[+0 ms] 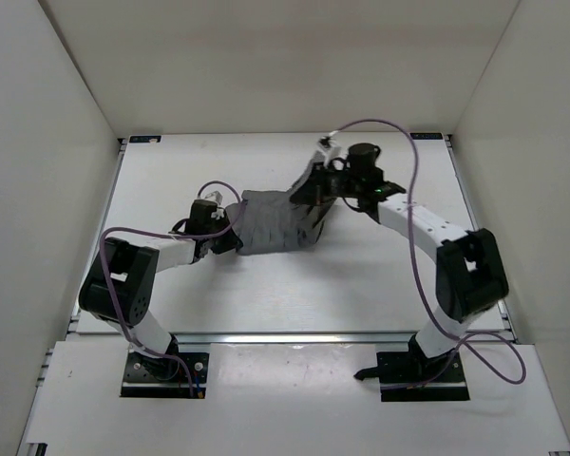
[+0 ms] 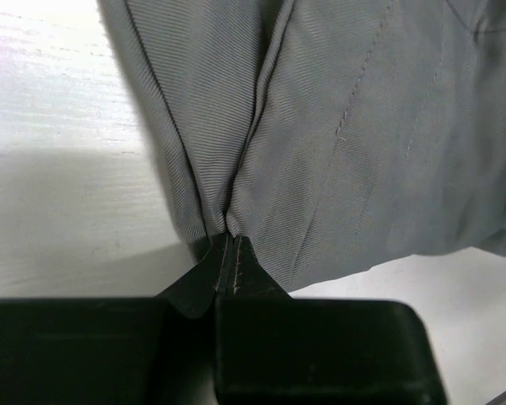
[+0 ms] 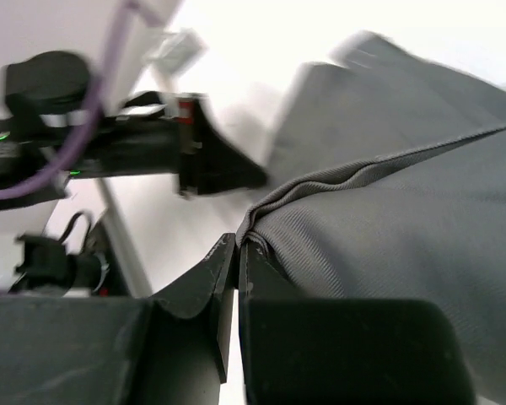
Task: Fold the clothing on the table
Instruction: Fold the skirt
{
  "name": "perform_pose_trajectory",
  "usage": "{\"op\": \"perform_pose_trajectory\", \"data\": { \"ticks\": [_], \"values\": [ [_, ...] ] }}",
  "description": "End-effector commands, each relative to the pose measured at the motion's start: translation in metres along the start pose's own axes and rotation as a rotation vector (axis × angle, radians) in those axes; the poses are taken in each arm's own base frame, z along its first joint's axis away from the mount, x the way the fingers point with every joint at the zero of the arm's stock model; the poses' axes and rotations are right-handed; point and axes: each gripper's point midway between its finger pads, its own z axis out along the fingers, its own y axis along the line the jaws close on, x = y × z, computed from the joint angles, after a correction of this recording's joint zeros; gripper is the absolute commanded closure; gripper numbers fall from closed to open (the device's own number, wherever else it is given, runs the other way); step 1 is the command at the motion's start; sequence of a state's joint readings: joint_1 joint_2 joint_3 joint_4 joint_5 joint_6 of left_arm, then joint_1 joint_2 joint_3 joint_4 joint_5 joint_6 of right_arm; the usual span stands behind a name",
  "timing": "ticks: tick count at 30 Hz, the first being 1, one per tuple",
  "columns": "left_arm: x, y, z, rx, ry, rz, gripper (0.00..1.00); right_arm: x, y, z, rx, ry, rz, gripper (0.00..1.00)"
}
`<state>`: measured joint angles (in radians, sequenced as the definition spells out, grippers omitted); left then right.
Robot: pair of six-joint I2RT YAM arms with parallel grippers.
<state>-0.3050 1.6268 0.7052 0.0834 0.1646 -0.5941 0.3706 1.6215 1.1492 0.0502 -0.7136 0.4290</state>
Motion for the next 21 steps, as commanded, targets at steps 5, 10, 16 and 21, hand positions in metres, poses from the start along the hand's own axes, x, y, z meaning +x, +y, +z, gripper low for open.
{"op": "perform_pose_trajectory", "data": {
  "ticks": [5,10,16,21],
  "values": [
    [-0.004,-0.007,-0.012,0.030,-0.035,0.000,1.00,0.044,0.051,0.072,-0.275,0.253,-0.041,1.00],
    [-0.003,-0.003,-0.014,0.021,-0.044,-0.010,1.00,0.086,0.043,0.101,-0.280,0.394,-0.018,1.00],
    [0.004,-0.002,-0.010,0.022,-0.027,-0.007,1.00,0.101,0.051,0.121,-0.309,0.440,-0.043,1.00],
    [0.005,-0.003,-0.011,0.031,-0.022,-0.007,1.00,0.098,0.061,0.138,-0.342,0.462,-0.066,1.00]
  ]
}}
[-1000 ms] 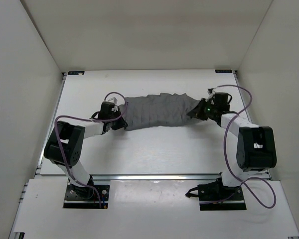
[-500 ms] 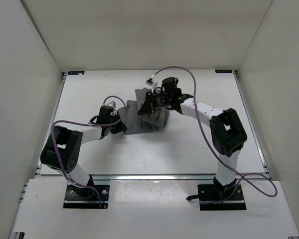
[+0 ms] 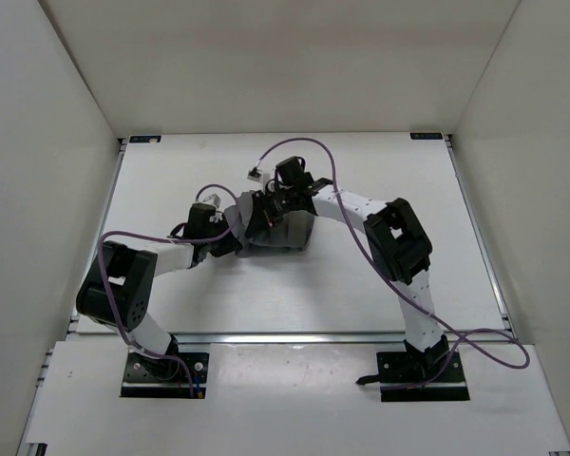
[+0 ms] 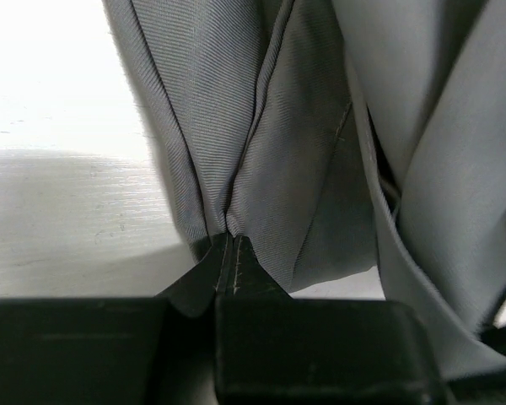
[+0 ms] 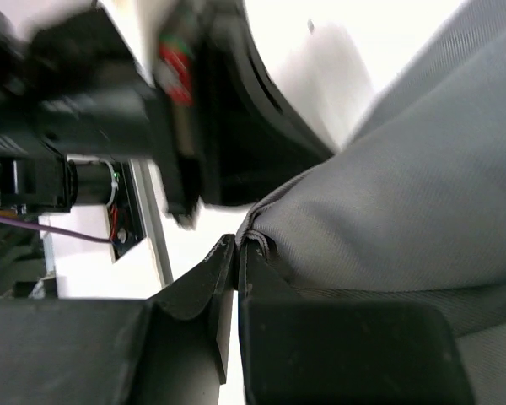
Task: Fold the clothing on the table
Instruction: Fold the skirt
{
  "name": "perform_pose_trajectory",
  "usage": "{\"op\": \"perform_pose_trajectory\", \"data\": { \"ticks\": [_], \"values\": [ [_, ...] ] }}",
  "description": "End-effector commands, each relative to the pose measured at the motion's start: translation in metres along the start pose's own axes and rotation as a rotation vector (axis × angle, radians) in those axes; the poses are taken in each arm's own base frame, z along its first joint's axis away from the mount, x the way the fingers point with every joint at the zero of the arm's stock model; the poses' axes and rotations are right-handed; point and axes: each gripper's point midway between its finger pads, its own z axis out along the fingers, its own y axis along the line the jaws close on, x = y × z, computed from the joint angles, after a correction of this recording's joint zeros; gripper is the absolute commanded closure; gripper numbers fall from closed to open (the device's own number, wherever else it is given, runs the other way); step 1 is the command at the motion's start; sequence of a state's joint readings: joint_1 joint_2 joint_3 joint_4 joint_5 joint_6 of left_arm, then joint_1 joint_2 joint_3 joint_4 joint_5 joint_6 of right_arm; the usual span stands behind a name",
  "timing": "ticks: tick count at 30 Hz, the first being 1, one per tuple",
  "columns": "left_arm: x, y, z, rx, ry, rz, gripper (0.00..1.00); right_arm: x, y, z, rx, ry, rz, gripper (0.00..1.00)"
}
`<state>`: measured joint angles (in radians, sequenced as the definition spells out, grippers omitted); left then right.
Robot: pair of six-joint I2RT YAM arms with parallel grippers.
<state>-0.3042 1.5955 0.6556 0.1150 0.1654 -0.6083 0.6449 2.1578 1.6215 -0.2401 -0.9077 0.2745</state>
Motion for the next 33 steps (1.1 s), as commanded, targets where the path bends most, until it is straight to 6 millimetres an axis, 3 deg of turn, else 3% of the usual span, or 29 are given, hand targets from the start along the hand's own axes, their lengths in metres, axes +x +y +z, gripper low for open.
{"op": "perform_pose_trajectory", "data": {
  "ticks": [1,4,11,16,18,20,21,22,25,29,31,32,33],
  "values": [
    [0.001,-0.003,-0.006,0.020,-0.006,0.001,1.00,-0.019,0.022,0.009,-0.064,-0.001,-0.088,1.00],
    [-0.001,-0.006,-0.007,0.033,-0.015,0.001,1.00,-0.020,0.016,0.019,-0.070,0.012,-0.067,1.00],
    [-0.001,-0.005,-0.008,0.035,-0.016,0.000,1.00,0.012,-0.019,0.054,-0.046,0.107,0.003,1.00],
    [-0.003,-0.002,-0.015,0.044,-0.021,-0.020,0.99,0.023,-0.034,0.056,-0.008,0.123,0.041,1.00],
    [-0.011,-0.009,-0.023,0.076,-0.048,-0.028,0.77,0.024,-0.034,0.056,-0.004,0.129,0.038,0.92],
    [-0.034,-0.015,-0.041,0.102,-0.124,-0.033,0.70,0.017,-0.035,0.055,0.011,0.106,0.013,0.84],
    [-0.037,-0.011,-0.046,0.077,-0.130,-0.038,0.68,0.012,-0.034,0.053,0.017,0.092,0.003,0.82],
    [-0.044,-0.014,-0.055,0.075,-0.166,-0.032,0.67,0.012,-0.037,0.053,0.023,0.087,0.004,0.73],
    [-0.070,-0.014,-0.083,0.063,-0.264,-0.031,0.65,-0.012,-0.015,0.046,0.037,0.038,-0.086,0.60],
    [-0.080,-0.010,-0.108,0.042,-0.314,-0.021,0.58,-0.043,0.015,0.019,0.088,-0.052,-0.175,0.45],
    [-0.083,-0.011,-0.116,0.048,-0.328,-0.022,0.64,-0.069,0.043,-0.017,0.150,-0.163,-0.223,0.40],
    [-0.085,-0.015,-0.120,0.058,-0.337,-0.012,0.64,-0.066,0.031,-0.029,0.190,-0.193,-0.182,0.38],
    [-0.083,-0.016,-0.121,0.065,-0.327,0.004,0.63,-0.081,0.054,-0.051,0.197,-0.275,-0.193,0.36]
  ]
}}
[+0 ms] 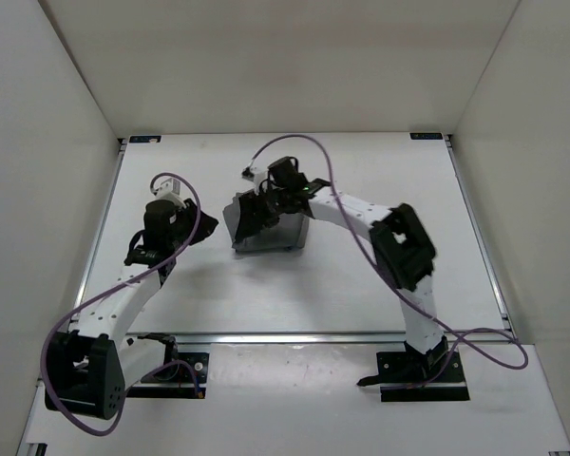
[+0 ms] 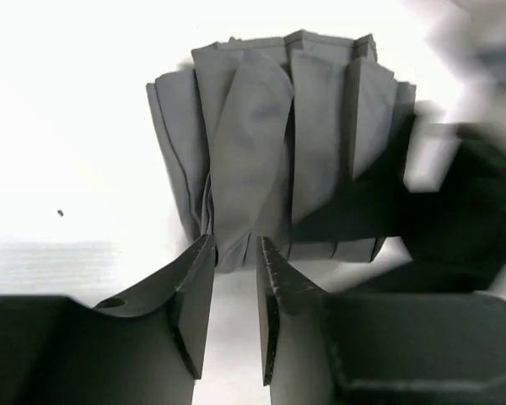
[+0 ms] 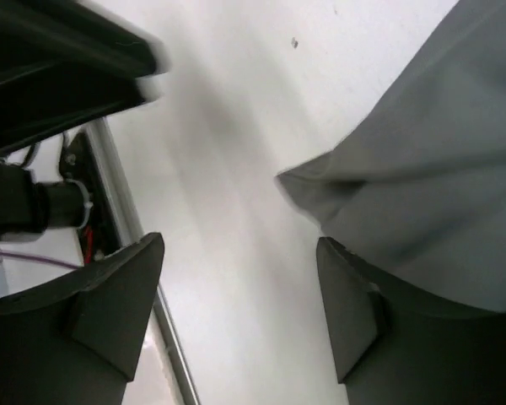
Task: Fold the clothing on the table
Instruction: Fold the skirt
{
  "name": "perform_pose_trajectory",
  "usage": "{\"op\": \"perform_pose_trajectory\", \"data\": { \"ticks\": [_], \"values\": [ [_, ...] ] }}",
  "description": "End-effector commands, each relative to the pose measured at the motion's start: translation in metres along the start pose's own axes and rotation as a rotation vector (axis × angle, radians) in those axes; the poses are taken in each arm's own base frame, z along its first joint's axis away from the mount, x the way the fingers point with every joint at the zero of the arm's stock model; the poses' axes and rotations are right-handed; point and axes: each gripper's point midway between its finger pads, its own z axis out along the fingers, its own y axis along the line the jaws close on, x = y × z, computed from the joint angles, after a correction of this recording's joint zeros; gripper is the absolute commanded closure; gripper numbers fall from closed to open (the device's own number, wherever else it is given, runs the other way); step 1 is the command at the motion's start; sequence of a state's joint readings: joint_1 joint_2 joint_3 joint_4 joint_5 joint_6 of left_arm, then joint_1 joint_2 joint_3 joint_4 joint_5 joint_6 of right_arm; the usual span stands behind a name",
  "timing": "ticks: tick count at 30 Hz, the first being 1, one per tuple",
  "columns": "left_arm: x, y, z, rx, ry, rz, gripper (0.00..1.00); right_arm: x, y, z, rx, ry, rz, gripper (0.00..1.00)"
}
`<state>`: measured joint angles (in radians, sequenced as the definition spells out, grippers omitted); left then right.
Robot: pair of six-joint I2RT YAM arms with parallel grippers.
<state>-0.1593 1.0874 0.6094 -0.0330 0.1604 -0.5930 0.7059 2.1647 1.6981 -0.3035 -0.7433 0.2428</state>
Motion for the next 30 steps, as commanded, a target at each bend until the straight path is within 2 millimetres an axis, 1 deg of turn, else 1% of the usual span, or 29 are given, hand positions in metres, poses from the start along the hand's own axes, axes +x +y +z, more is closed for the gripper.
{"op": "perform_pose_trajectory", "data": {
  "ticks": [1,2,3,4,5,6,7,8,9,10,11,12,13,14,15,16,17,18,19,22,23,24,25,26,27,28,30],
  "values": [
    [-0.001,-0.002,-0.010,-0.007,0.027,0.029,0.62,-0.068,0.030,-0.103,0.120,-0.321,-0.066,0.28],
    [0.002,-0.003,-0.011,-0.003,0.046,0.044,0.61,-0.064,0.025,-0.129,0.136,-0.378,-0.020,0.21],
    [0.005,-0.003,-0.012,-0.001,0.065,0.058,0.62,-0.063,0.013,-0.149,0.153,-0.419,0.031,0.17],
    [0.009,-0.004,-0.013,0.011,0.079,0.082,0.63,-0.048,0.012,-0.166,0.168,-0.432,0.049,0.11],
    [0.013,-0.007,-0.015,0.038,0.096,0.095,0.63,-0.034,0.000,-0.185,0.218,-0.450,0.081,0.01],
    [0.018,-0.009,-0.018,0.065,0.114,0.111,0.62,-0.016,-0.015,-0.195,0.269,-0.436,0.114,0.01],
    [0.023,-0.006,-0.019,0.066,0.128,0.106,0.62,-0.013,-0.014,-0.211,0.307,-0.458,0.111,0.01],
    [0.025,-0.006,-0.020,0.064,0.136,0.107,0.62,-0.003,-0.019,-0.223,0.339,-0.470,0.114,0.01],
    [0.028,-0.006,-0.022,0.068,0.140,0.107,0.60,0.002,-0.029,-0.236,0.362,-0.483,0.130,0.01],
    [0.032,-0.005,-0.022,0.068,0.149,0.114,0.60,0.011,-0.028,-0.240,0.348,-0.488,0.132,0.01],
    [0.035,-0.008,-0.025,0.084,0.157,0.118,0.61,0.021,-0.032,-0.247,0.350,-0.492,0.147,0.01],
    [0.036,-0.008,-0.025,0.086,0.159,0.117,0.61,0.026,-0.035,-0.256,0.366,-0.510,0.154,0.01],
    [0.033,-0.009,-0.026,0.092,0.146,0.115,0.58,0.027,-0.039,-0.263,0.376,-0.520,0.143,0.01],
    [0.031,-0.012,-0.028,0.101,0.137,0.122,0.54,0.034,-0.044,-0.264,0.398,-0.513,0.149,0.01],
    [0.035,-0.014,-0.028,0.104,0.147,0.135,0.44,0.035,-0.046,-0.268,0.413,-0.512,0.144,0.01],
    [0.035,-0.017,-0.029,0.111,0.152,0.141,0.02,0.036,-0.049,-0.272,0.420,-0.519,0.140,0.00],
    [0.035,-0.017,-0.028,0.109,0.158,0.150,0.01,0.040,-0.051,-0.271,0.419,-0.515,0.154,0.01],
    [0.038,-0.017,-0.029,0.109,0.171,0.157,0.02,0.038,-0.051,-0.272,0.414,-0.520,0.158,0.01],
    [0.044,-0.015,-0.028,0.097,0.196,0.157,0.01,0.038,-0.048,-0.270,0.400,-0.514,0.142,0.00],
    [0.048,-0.008,-0.027,0.062,0.222,0.170,0.01,0.040,-0.047,-0.263,0.396,-0.499,0.140,0.01],
    [0.050,-0.010,-0.028,0.067,0.234,0.181,0.01,0.040,-0.044,-0.260,0.387,-0.493,0.129,0.01],
    [0.052,-0.007,-0.028,0.057,0.240,0.185,0.01,0.039,-0.045,-0.260,0.390,-0.492,0.131,0.01],
    [0.047,-0.008,-0.029,0.055,0.225,0.192,0.01,0.041,-0.048,-0.260,0.399,-0.486,0.140,0.01],
    [0.051,-0.007,-0.029,0.049,0.233,0.205,0.01,0.039,-0.044,-0.258,0.388,-0.486,0.121,0.01],
    [0.048,-0.009,-0.031,0.051,0.220,0.212,0.02,0.040,-0.046,-0.259,0.391,-0.484,0.130,0.01],
    [0.045,-0.008,-0.033,0.046,0.203,0.218,0.02,0.041,-0.044,-0.258,0.389,-0.480,0.131,0.01],
    [0.043,-0.011,-0.035,0.060,0.181,0.224,0.01,0.038,-0.043,-0.260,0.388,-0.490,0.123,0.01]
  ]
}}
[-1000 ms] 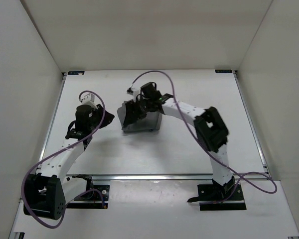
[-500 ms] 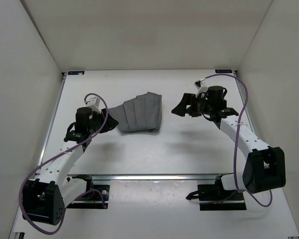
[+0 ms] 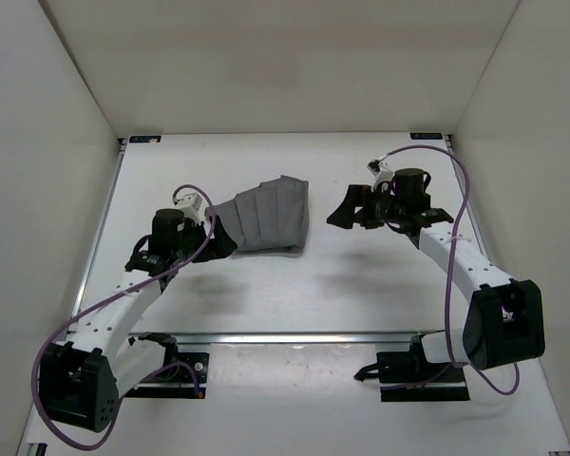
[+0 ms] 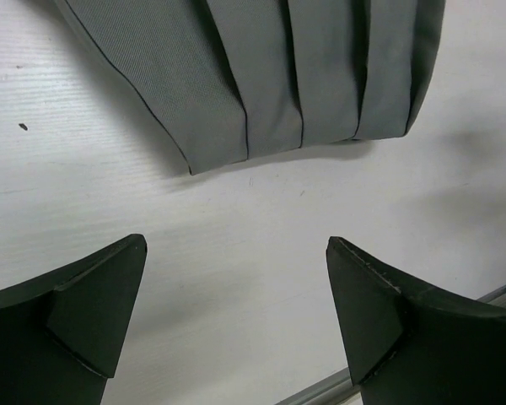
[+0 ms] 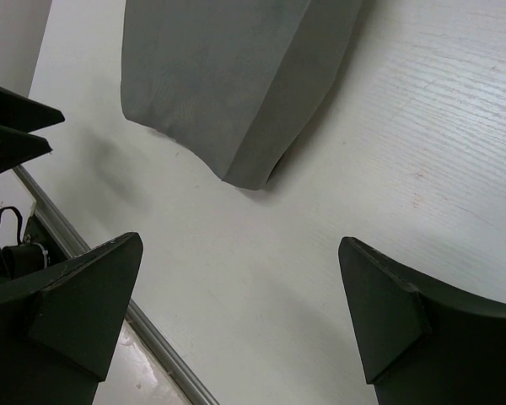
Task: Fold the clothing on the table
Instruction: Fold the skirt
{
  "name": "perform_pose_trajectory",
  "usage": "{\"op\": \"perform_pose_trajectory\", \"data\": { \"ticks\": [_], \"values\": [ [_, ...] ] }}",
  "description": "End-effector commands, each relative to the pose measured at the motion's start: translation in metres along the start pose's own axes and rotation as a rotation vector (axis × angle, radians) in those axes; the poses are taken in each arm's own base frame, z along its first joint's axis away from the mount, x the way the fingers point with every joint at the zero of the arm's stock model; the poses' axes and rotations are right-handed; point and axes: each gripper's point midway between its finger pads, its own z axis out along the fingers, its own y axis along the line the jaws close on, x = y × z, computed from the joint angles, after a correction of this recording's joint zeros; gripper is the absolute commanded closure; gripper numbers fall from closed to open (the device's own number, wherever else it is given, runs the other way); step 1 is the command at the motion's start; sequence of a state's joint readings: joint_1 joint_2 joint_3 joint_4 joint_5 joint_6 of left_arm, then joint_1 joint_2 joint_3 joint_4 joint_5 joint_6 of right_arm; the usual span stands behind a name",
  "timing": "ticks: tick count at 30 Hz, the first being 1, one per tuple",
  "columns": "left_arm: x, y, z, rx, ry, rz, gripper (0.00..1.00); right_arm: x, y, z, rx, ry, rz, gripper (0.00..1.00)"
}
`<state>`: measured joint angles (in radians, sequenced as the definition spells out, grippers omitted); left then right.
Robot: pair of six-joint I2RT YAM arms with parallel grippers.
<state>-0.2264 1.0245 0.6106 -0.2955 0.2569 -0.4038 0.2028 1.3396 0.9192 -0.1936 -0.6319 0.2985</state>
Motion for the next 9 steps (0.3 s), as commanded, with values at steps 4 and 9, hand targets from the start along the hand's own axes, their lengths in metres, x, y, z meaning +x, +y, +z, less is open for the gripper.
{"op": "perform_pose_trajectory", "data": {
  "ticks": [4,9],
  "values": [
    [-0.019,-0.010,-0.015,0.022,-0.084,0.057,0.01,-0.016,0.011,-0.003,-0.032,-0.053,-0.066,0.01],
    [-0.003,0.000,-0.006,-0.037,0.024,0.070,0.02,-0.014,0.013,-0.001,-0.041,-0.044,-0.067,0.00]
  ]
}}
